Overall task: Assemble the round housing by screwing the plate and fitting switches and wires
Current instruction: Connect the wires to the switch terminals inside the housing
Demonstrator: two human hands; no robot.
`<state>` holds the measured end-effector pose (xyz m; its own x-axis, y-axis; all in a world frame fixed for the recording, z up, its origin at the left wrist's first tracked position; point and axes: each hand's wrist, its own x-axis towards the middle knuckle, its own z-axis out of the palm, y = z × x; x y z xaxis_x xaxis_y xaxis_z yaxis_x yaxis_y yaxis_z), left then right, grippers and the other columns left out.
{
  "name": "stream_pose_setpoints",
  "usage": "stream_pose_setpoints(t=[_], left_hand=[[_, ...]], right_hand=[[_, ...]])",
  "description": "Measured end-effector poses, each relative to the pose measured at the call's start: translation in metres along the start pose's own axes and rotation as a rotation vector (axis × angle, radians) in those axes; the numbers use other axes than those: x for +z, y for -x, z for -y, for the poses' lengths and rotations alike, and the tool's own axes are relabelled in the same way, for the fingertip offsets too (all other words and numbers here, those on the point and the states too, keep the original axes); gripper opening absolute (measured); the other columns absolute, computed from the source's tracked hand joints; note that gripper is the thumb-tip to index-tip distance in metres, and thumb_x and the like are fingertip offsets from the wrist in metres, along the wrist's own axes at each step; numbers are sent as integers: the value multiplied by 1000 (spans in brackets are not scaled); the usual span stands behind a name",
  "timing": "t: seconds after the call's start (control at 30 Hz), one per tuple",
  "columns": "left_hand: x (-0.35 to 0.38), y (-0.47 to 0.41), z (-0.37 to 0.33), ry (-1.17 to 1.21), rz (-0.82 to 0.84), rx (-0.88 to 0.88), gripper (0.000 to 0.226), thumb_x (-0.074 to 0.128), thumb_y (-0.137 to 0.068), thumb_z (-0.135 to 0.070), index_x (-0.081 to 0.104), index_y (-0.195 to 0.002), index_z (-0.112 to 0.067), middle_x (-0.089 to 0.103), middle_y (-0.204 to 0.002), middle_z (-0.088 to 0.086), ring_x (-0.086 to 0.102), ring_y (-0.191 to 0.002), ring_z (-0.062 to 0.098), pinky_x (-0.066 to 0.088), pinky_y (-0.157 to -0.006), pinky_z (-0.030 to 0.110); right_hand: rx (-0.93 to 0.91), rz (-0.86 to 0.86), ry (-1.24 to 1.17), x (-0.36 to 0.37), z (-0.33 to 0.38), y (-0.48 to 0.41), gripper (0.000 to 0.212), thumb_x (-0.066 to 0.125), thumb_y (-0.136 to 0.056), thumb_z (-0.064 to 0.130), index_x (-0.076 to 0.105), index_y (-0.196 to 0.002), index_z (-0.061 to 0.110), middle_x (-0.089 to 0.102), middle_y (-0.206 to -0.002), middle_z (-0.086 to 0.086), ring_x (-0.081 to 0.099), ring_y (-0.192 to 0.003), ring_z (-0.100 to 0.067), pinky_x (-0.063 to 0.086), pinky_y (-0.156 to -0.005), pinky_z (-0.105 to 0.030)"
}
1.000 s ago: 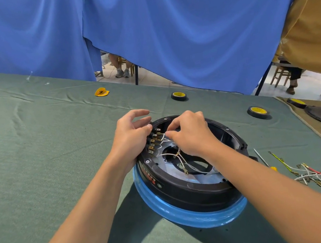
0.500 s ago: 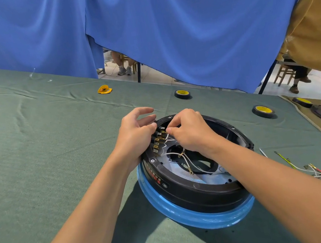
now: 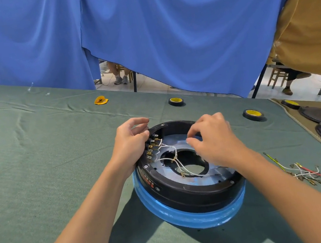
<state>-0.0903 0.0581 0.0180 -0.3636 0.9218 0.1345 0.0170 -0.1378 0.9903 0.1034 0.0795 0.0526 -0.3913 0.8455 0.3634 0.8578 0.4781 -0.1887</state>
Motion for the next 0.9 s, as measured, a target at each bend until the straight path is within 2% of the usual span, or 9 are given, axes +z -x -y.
stream_pose_setpoints(t=[0.13, 0.27, 0.4, 0.5, 0.57, 0.67, 0.73, 0.8, 0.9], left_hand=[[2, 0, -2, -163, -79, 49, 32, 61, -91, 1, 67, -94, -30, 65, -125, 10, 63, -110, 13, 54, -85, 32], [2, -1, -7, -224, -54, 22, 34, 61, -91, 3, 69, -101, -29, 58, -136, 8, 61, -109, 15, 55, -84, 39], [7, 3, -13, -514, 8, 133, 37, 47, -95, 4, 66, -109, -25, 63, -131, 6, 62, -106, 17, 50, -71, 33], [18, 6, -22, -939, 45, 159, 39, 40, -97, -1, 61, -123, -19, 62, -124, 15, 56, -106, 32, 46, -78, 34], [34, 14, -30, -1162, 72, 204, 30, 41, -98, -9, 57, -121, -18, 60, -122, 14, 53, -102, 35, 44, -78, 38], [75, 33, -36, -1193, 264, 372, 29, 38, -103, -28, 55, -122, -15, 55, -128, 6, 49, -119, 30, 43, -91, 40], [105, 47, -35, -1159, 418, 457, 32, 34, -105, -30, 55, -123, -13, 54, -132, 5, 47, -127, 29, 42, -100, 45], [129, 56, -35, -1123, 469, 501, 29, 31, -106, -27, 55, -114, -12, 56, -128, 6, 50, -122, 29, 43, -96, 46], [153, 61, -35, -1052, 494, 467, 37, 28, -107, -35, 56, -117, -13, 58, -123, 5, 52, -117, 28, 42, -91, 41]], right_hand=[[130, -199, 16, -2, -21, 22, 18, 56, -92, 25, 73, -91, 22, 61, -107, 1, 40, -110, -22, 27, -86, -31], [175, -211, -155, -2, -23, 20, 20, 54, -91, 20, 72, -84, 23, 66, -99, 2, 47, -105, -21, 19, -77, -24], [196, -228, -295, -4, -24, 22, 20, 56, -90, 18, 75, -82, 18, 63, -86, 4, 49, -97, -21, 30, -77, -27], [273, -314, -544, -7, -27, 25, 16, 62, -88, 18, 73, -77, 19, 60, -77, 11, 59, -85, -18, 42, -71, -27], [382, -374, -757, -8, -31, 25, 14, 64, -87, 19, 71, -75, 20, 68, -81, 4, 63, -80, -17, 49, -68, -29], [476, -413, -1098, -11, -37, 27, 14, 64, -87, 12, 73, -77, 15, 71, -73, 2, 66, -76, -14, 56, -68, -33], [414, -404, -1233, -14, -45, 34, 18, 63, -88, 7, 72, -74, 13, 69, -66, 7, 63, -67, -1, 52, -62, -19], [347, -396, -1175, -17, -60, 44, 21, 63, -89, 6, 71, -72, 16, 69, -68, 10, 59, -64, 4, 48, -63, -13], [358, -414, -875, -19, -92, 61, 17, 65, -88, 13, 69, -74, 22, 69, -82, 3, 60, -73, -2, 48, -73, -22]])
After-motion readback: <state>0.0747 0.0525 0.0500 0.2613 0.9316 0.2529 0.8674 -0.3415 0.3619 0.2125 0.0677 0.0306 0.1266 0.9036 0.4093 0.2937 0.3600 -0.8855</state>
